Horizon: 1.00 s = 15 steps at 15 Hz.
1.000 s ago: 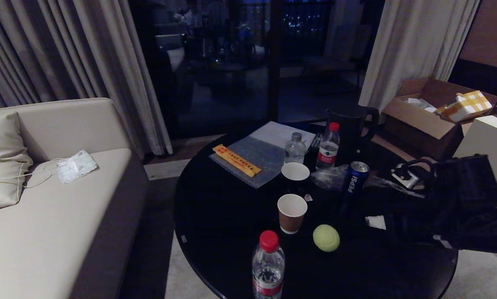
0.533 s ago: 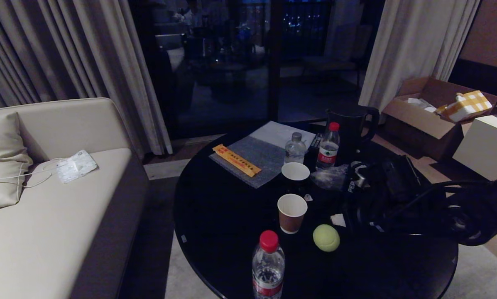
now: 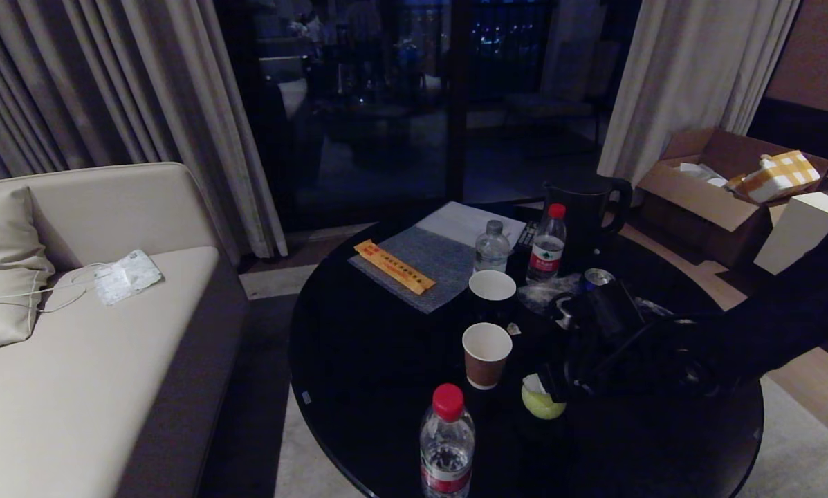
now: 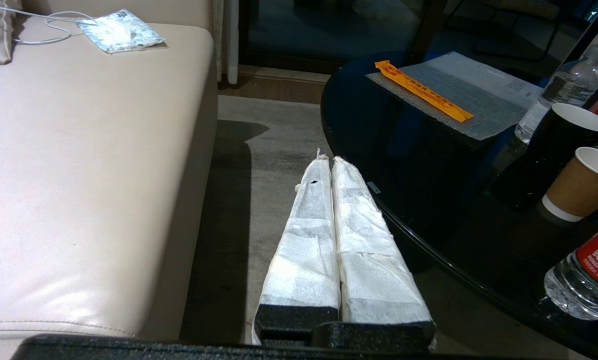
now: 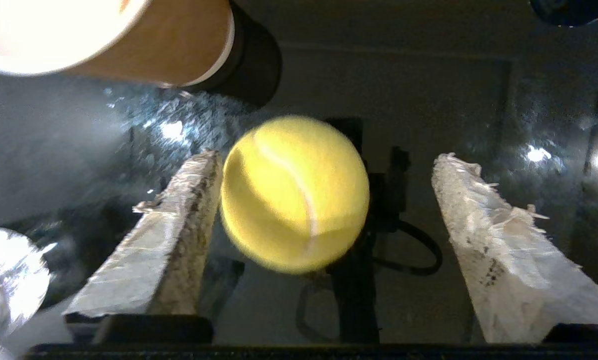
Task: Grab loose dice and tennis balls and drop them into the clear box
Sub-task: Pick up the ball on the table
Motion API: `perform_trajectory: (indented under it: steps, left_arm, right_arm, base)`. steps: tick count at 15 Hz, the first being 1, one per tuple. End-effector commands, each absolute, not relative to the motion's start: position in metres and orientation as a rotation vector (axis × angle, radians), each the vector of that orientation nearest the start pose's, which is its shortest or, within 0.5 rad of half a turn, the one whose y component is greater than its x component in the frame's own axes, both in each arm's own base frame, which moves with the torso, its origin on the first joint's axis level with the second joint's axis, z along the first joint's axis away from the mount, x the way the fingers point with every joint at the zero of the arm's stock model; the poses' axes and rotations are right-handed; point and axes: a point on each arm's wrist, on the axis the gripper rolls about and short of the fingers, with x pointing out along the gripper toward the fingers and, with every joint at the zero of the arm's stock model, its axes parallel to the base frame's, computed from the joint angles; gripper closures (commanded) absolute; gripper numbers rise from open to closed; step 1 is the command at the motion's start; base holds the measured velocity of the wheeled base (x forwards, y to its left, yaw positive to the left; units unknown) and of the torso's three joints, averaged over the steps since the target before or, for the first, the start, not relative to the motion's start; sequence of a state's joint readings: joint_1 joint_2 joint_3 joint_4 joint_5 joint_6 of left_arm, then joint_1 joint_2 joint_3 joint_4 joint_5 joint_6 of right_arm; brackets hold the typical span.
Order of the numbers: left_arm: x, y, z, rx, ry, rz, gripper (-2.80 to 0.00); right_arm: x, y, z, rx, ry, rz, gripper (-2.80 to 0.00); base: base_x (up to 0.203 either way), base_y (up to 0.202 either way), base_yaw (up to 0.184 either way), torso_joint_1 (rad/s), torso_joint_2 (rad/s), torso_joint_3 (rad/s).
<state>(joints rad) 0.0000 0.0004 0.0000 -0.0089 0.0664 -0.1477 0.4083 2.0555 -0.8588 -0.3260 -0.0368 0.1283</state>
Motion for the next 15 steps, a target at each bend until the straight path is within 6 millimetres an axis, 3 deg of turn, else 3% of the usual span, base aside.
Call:
perform_trajectory:
  steps: [1,5,15]
  left_arm:
    - [-0.023,0.002,0.076,-0.149,-0.014,0.066,0.0]
    - [-0.023,0.002,0.076,-0.149,-0.014,0.067,0.0]
    - [-0.023,0.002,0.076,-0.149,-0.013,0.067,0.0]
  right_arm:
    - [0.318,0.137,0.04,-0.082,0.899,0.285,-2.8]
    - [0.326,0.141,0.026,-0.087,0.922,0.279,-2.8]
    - [0.325,0.146,0.02,-0.097,0.942,0.296,-2.8]
  base:
    - [0.0,0.0,0.0,0.0,0.0,0.0]
    - [0.0,0.0,0.0,0.0,0.0,0.0]
    - [0.0,0.0,0.0,0.0,0.0,0.0]
